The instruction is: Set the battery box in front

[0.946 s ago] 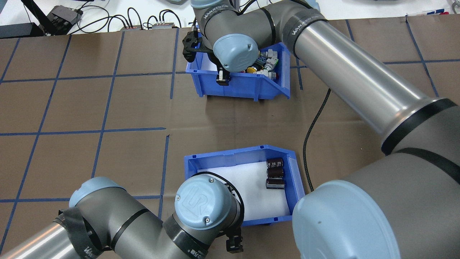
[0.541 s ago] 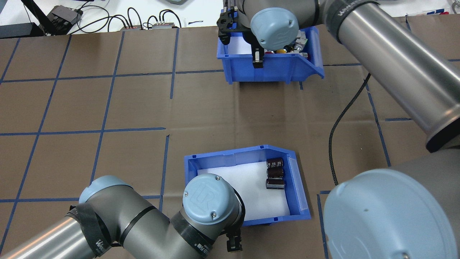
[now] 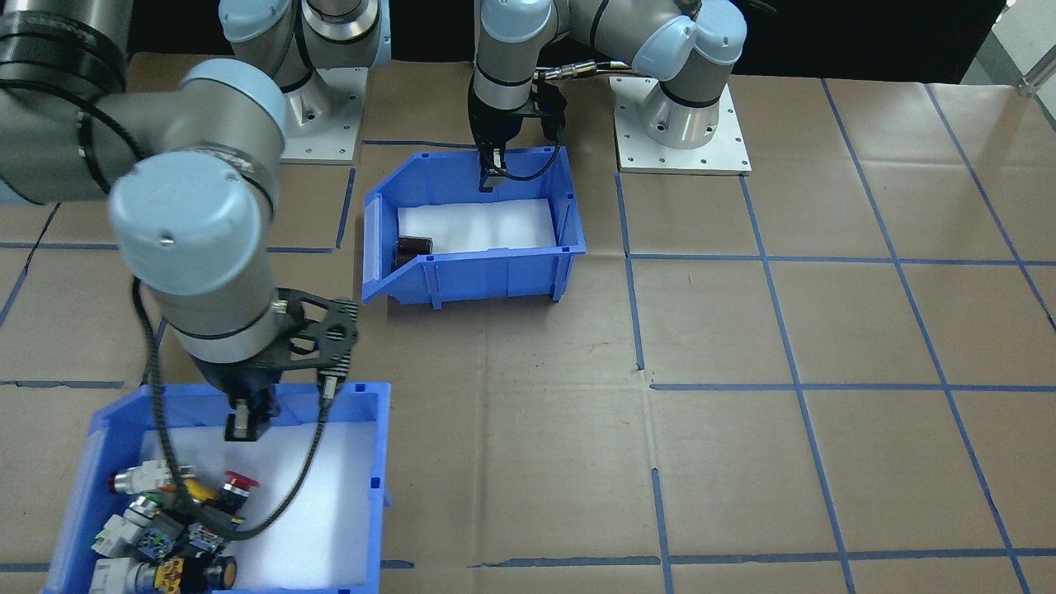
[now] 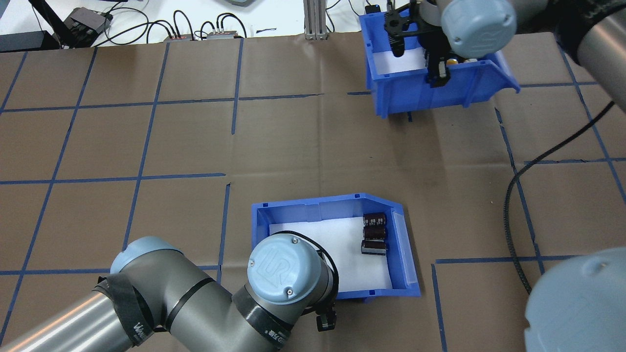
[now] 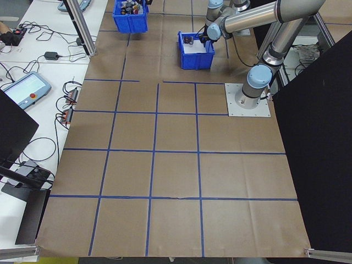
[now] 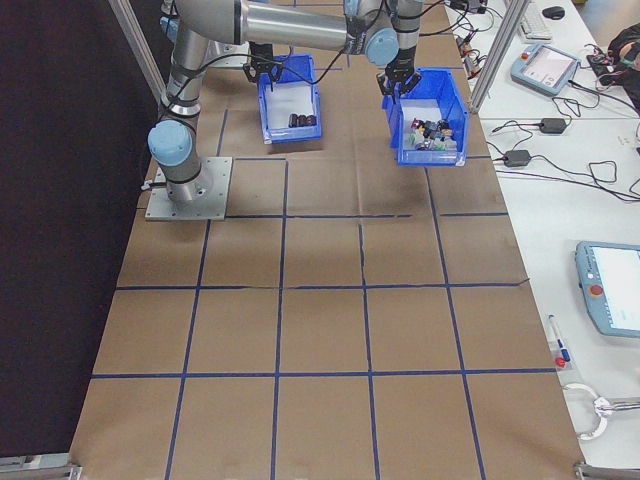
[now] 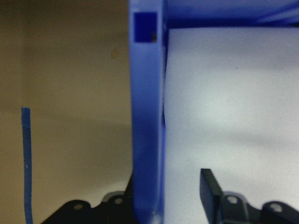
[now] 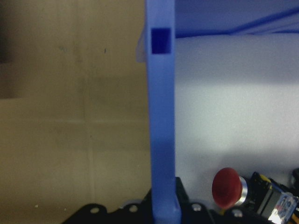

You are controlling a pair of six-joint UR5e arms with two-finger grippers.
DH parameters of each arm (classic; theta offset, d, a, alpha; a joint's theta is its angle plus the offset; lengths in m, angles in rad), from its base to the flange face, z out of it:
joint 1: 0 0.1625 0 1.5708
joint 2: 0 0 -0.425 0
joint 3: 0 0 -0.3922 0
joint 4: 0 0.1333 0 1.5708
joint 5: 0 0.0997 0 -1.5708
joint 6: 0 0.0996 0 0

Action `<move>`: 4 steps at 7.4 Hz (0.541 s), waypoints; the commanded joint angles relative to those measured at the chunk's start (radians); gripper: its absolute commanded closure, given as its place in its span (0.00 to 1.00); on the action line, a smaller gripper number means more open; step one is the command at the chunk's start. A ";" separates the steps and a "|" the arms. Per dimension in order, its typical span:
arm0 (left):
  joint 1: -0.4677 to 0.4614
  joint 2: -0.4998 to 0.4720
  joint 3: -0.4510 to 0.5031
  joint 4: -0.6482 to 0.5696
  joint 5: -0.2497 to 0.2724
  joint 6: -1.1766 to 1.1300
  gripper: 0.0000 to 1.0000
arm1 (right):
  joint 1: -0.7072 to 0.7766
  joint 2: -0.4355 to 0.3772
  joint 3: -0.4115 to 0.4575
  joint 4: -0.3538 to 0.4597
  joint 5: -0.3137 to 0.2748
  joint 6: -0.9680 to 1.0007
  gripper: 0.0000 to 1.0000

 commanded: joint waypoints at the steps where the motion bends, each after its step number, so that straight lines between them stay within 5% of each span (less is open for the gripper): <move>1: 0.000 0.009 0.002 0.017 -0.002 0.006 1.00 | -0.111 -0.092 0.095 -0.004 0.004 -0.136 1.00; 3: 0.007 0.043 0.011 0.010 0.003 0.007 1.00 | -0.129 -0.179 0.239 -0.051 0.003 -0.152 1.00; 4: 0.019 0.073 0.010 0.005 0.017 0.013 1.00 | -0.130 -0.238 0.355 -0.141 0.003 -0.154 1.00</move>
